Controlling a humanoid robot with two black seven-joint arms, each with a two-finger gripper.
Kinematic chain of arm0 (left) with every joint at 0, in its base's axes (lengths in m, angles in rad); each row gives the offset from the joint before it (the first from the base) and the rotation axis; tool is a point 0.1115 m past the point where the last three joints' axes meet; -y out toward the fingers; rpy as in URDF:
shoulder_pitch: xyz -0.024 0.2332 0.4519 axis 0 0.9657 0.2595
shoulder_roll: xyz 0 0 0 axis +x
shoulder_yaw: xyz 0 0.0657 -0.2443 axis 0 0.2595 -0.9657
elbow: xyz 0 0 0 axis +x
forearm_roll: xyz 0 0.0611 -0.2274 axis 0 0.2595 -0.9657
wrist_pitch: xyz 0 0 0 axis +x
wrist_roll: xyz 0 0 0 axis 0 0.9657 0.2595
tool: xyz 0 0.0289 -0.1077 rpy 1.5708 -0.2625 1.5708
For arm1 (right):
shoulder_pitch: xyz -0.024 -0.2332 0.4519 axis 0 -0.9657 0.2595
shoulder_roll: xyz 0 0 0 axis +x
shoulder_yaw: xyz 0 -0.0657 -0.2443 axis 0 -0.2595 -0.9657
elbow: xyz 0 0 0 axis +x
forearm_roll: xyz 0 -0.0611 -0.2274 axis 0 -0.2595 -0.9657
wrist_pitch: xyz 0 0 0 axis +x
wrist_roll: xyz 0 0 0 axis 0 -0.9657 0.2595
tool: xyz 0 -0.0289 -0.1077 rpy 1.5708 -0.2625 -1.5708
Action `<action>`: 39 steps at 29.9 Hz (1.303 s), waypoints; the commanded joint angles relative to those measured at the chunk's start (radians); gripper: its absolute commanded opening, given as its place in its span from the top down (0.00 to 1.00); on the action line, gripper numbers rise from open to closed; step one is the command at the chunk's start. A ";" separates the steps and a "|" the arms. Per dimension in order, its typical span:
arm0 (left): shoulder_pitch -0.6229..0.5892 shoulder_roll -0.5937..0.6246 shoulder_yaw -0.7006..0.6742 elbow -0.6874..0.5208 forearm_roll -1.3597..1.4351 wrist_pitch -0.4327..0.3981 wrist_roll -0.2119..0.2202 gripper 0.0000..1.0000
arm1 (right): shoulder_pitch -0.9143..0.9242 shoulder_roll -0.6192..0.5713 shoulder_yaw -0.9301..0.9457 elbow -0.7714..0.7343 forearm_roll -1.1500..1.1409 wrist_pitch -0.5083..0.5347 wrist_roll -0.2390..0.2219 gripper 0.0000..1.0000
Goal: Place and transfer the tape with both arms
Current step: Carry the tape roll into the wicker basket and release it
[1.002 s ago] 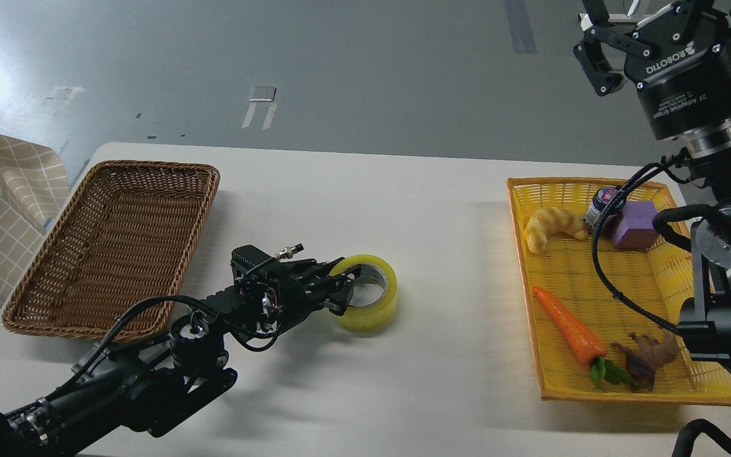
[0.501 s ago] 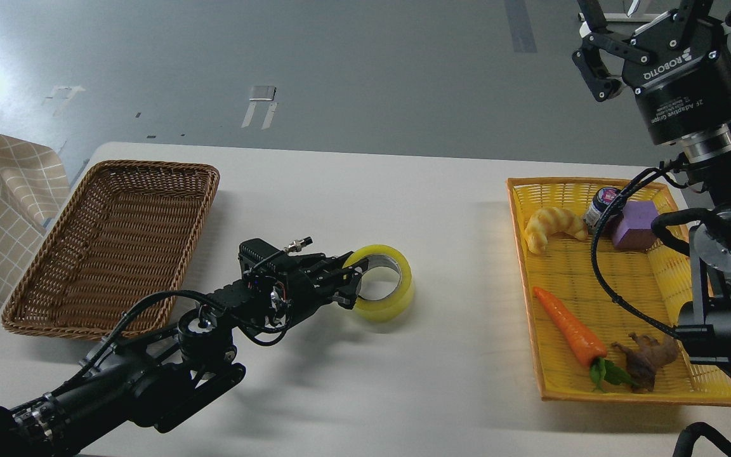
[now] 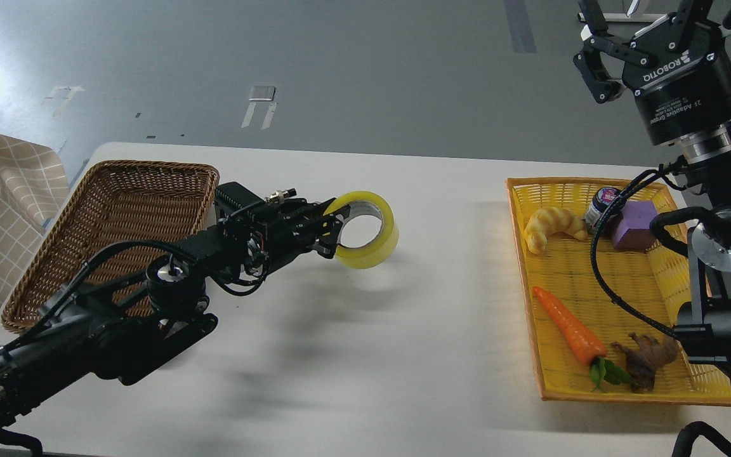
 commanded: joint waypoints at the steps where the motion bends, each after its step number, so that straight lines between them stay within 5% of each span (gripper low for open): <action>1: -0.063 0.086 0.003 -0.002 0.000 -0.007 -0.012 0.95 | 0.005 0.000 0.001 -0.002 0.001 -0.002 0.000 0.00; 8: -0.100 0.290 0.002 -0.019 0.000 -0.022 -0.049 0.95 | 0.005 0.002 -0.001 -0.017 0.001 0.000 0.000 0.00; 14: -0.087 0.431 0.003 -0.042 0.000 -0.015 -0.140 0.95 | 0.005 0.002 0.001 -0.017 0.001 -0.002 0.000 0.00; 18: -0.058 0.508 0.005 -0.050 0.000 0.007 -0.149 0.94 | -0.001 0.000 0.001 -0.017 0.001 0.000 0.000 0.00; 27: 0.025 0.551 0.006 -0.018 0.000 0.028 -0.150 0.93 | -0.008 0.002 -0.001 -0.014 0.001 0.000 0.000 0.00; 33: 0.097 0.529 0.006 0.105 0.000 0.093 -0.154 0.93 | -0.008 0.005 -0.001 -0.014 0.001 0.000 0.000 0.00; 39: 0.107 0.498 0.015 0.206 0.000 0.127 -0.247 0.90 | -0.008 0.004 -0.002 -0.014 0.001 0.000 -0.001 0.00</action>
